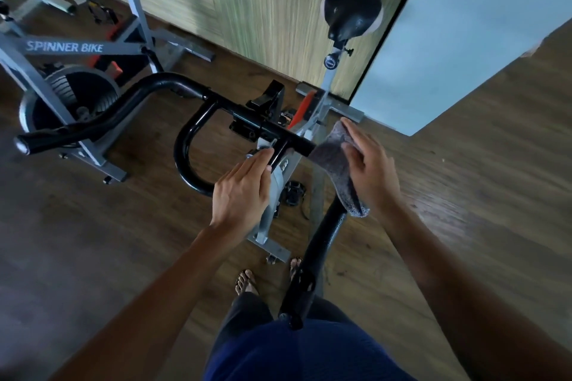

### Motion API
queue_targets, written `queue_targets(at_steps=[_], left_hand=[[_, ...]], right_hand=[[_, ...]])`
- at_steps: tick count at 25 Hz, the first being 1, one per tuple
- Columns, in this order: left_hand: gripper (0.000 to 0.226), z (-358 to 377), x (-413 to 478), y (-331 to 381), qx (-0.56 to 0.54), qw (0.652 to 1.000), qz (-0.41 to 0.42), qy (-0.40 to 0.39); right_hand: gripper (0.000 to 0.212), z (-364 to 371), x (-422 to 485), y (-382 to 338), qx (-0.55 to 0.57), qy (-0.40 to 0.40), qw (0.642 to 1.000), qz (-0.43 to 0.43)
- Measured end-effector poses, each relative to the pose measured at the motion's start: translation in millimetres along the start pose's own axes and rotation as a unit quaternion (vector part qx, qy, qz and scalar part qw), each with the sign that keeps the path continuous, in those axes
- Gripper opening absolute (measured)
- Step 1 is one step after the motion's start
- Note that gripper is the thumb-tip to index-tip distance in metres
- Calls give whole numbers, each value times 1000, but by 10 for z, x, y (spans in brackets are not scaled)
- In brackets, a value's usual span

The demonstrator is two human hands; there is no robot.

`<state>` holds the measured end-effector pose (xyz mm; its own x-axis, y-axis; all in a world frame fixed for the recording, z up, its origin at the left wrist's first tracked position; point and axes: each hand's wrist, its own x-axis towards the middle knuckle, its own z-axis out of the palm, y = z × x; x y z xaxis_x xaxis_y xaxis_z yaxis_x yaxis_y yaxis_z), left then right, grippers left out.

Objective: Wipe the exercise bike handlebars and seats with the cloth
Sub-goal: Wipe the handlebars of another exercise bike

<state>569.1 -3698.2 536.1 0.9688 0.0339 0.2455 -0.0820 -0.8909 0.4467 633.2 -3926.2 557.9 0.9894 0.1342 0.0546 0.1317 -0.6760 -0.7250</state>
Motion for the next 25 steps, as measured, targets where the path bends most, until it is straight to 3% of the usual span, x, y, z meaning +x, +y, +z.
queue_targets(at_steps=[2,7,12,16,20,22,25], left_hand=[[35,-35,-24,28,-14,1000,-19,-18],[34,-93,25,127,-47,994,-84,-47],[26,-250,-180,485,-76,981,-174,34],[19,-553,-712,987,-171,940,-288,61],[22,-663,-1326,1553,-195,859,-417,226],[26,-555,-1471,1813,-176,826,-441,304],[23,-402,-1580,1981,-172,797,-450,364]], right_hand=[[47,-65,-153,-10,-13,13,1000,-6],[44,150,-255,139,-29,-86,994,-54],[42,76,111,214,23,-170,980,-103],[42,-236,134,125,98,-191,959,-183],[40,-511,-219,-127,181,-266,908,-269],[39,-456,-523,-267,206,-315,878,-295],[39,-226,-991,-434,211,-319,859,-341]])
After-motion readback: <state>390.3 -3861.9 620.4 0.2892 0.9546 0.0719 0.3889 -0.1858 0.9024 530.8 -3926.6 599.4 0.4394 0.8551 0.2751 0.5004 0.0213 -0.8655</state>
